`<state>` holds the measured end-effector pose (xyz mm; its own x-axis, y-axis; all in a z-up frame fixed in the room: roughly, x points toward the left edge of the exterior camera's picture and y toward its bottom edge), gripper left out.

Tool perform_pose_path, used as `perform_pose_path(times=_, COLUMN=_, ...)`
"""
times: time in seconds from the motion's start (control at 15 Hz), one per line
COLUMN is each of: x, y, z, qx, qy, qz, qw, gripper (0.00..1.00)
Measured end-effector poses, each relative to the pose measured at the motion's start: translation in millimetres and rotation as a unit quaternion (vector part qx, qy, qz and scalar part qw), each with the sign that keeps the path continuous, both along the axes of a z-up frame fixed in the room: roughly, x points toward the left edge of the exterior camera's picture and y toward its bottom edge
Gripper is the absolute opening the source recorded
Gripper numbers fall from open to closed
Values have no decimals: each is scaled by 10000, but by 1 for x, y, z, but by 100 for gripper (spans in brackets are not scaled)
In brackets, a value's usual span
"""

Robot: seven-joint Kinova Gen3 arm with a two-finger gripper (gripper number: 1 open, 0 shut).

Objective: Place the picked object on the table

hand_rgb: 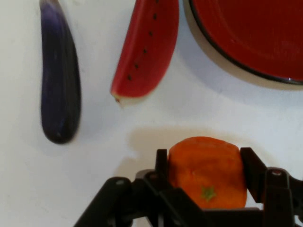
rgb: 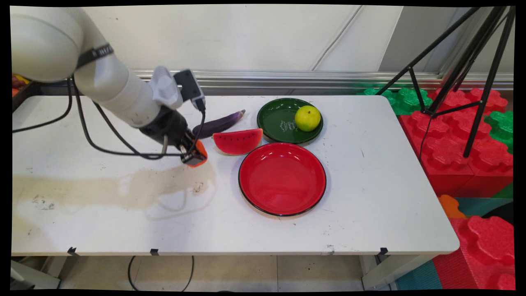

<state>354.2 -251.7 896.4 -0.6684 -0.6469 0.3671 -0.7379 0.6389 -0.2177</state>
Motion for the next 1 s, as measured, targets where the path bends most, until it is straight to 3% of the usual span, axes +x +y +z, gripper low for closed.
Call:
perform_pose_path(times=0.4, x=-4, y=2, z=-28, qx=32, qy=15, qz=202, qw=9998, gripper=0)
perform_pose_path(times=1.0, x=-16, y=-16, z=-72, qx=111, qy=-47, qz=325, qw=9994, gripper=0)
